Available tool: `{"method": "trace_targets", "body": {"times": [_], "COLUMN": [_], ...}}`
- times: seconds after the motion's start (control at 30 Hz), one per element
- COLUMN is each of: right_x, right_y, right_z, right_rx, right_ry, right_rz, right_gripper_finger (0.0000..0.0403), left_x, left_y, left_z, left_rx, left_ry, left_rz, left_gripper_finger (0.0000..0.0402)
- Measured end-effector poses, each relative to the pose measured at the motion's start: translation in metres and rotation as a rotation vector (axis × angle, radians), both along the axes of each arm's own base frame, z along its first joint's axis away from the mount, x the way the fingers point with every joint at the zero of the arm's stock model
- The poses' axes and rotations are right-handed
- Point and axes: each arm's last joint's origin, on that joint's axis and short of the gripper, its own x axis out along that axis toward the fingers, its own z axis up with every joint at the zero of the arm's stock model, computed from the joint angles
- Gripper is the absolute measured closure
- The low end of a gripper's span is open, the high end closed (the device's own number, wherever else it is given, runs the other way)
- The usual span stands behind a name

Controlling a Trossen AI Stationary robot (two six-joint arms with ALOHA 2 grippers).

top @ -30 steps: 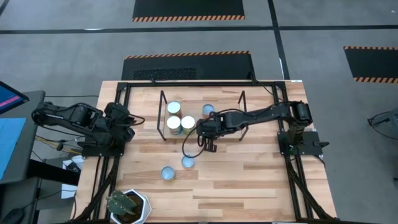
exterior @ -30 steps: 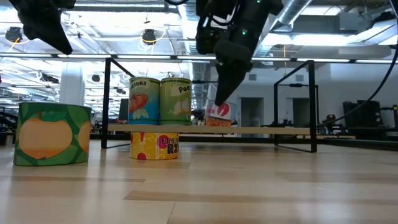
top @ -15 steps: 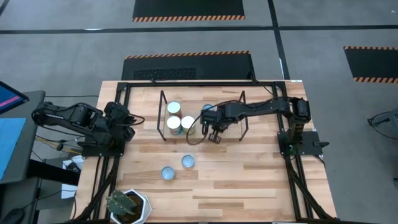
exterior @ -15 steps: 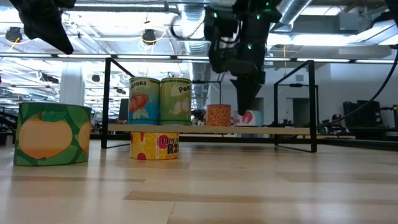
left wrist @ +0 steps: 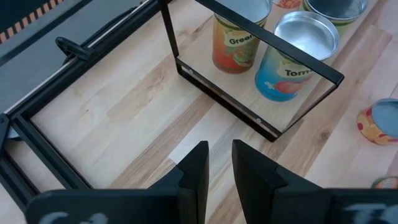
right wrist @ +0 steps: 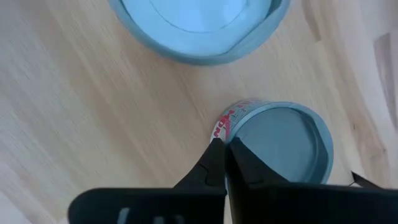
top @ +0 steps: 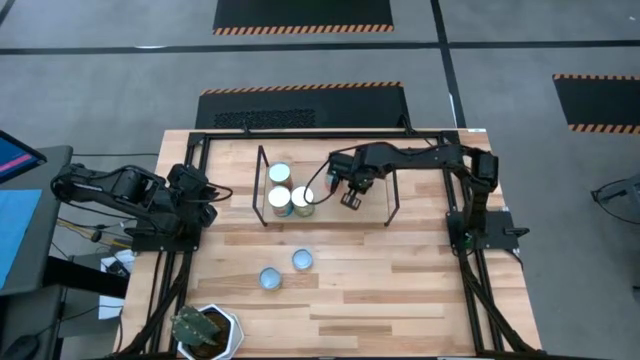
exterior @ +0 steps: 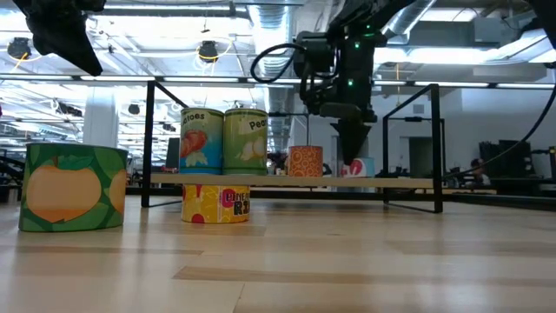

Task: Pick and place cans onto a shelf
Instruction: Put the canned salmon on the shelf, then put the green canned goods on the shelf

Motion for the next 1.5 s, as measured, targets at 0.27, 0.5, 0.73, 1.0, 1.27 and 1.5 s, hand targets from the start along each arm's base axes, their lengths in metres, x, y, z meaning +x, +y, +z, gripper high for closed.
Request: {"method": "trace_targets", "body": {"times": [0.27, 0.5, 0.73, 1.0, 1.27, 1.5], "right_x": [0.000, 0.000, 0.000, 0.013, 0.025, 0.021], "right_y": [0.002, 0.004, 0.004, 0.039, 0.142, 0.219], "right_z": [0.000, 0.000, 0.001, 0.042, 0.078, 0.082], "right_rx": [0.020, 0.005, -0.040, -0.019, 0.168, 0.035], "right_ry": [0.004, 0.008, 0.022, 0.000, -0.136, -0.270], "right_rz": [0.007, 0.012, 0.005, 0.075, 0.376, 0.541], "right_gripper_finger": [0.0362, 0.0329, 0.0320, 0.0321, 0.0321, 0.0321], "left_x": [0.000, 0.000, 0.000, 0.000, 0.000, 0.000], "left_y": [0.000, 0.000, 0.000, 0.000, 0.000, 0.000], "left_z": [0.000, 0.000, 0.000, 0.000, 0.000, 0.000], "left_rx": [0.000, -0.001, -0.014, -0.015, -0.015, -0.007], "left_ry": [0.000, -0.001, -0.011, -0.011, -0.011, -0.011], "left_rz": [0.000, 0.001, 0.018, 0.019, 0.019, 0.020], "left_gripper_finger": [0.0341, 0.0341, 0.0341, 0.0341, 0.0341, 0.0341]}}
